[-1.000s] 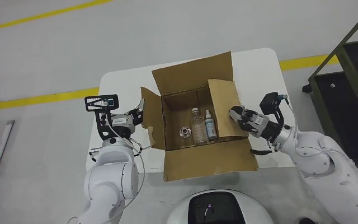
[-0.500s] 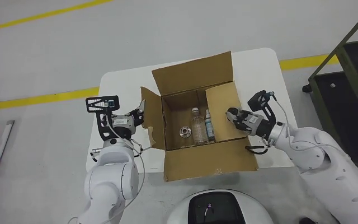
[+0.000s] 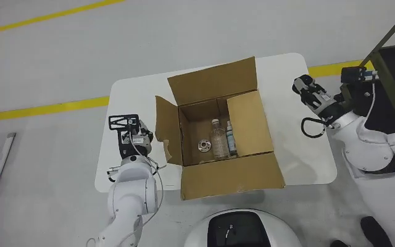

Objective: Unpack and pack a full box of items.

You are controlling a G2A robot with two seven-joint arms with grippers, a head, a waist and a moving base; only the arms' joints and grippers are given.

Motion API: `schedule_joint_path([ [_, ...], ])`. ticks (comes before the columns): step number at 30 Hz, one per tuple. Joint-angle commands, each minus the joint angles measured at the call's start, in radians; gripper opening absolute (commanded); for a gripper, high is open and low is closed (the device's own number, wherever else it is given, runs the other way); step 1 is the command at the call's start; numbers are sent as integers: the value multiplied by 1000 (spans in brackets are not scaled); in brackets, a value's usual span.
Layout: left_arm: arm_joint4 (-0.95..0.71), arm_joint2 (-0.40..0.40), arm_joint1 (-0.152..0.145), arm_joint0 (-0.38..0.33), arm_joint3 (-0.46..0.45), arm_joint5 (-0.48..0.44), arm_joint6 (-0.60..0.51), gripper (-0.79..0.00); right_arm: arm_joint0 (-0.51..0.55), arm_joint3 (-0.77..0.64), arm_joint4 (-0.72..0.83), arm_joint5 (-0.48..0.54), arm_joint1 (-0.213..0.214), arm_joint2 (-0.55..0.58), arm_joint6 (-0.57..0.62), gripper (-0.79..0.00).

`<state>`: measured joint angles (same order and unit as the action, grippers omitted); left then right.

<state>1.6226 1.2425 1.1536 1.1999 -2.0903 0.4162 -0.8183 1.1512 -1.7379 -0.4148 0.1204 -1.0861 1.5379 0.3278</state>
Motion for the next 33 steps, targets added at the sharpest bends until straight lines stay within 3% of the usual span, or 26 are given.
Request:
schedule_joint_path([
  [1, -19, -23, 7, -15, 9, -12, 0, -785, -4, 18, -7, -18, 1, 9, 1, -785],
  [13, -178, -126, 35, -70, 48, -219, 64, -785, -116, 147, -10, -95, -5, -27, 63, -785],
  [21, -190, -193, 51, -101, 97, -298, 56, -785, -259, 263, 27, -91, -19, -93, 65, -785],
  [33, -231, -189, 67, -114, 144, -331, 14, -785, -456, 447, -3, -3, -48, -248, 90, -785],
])
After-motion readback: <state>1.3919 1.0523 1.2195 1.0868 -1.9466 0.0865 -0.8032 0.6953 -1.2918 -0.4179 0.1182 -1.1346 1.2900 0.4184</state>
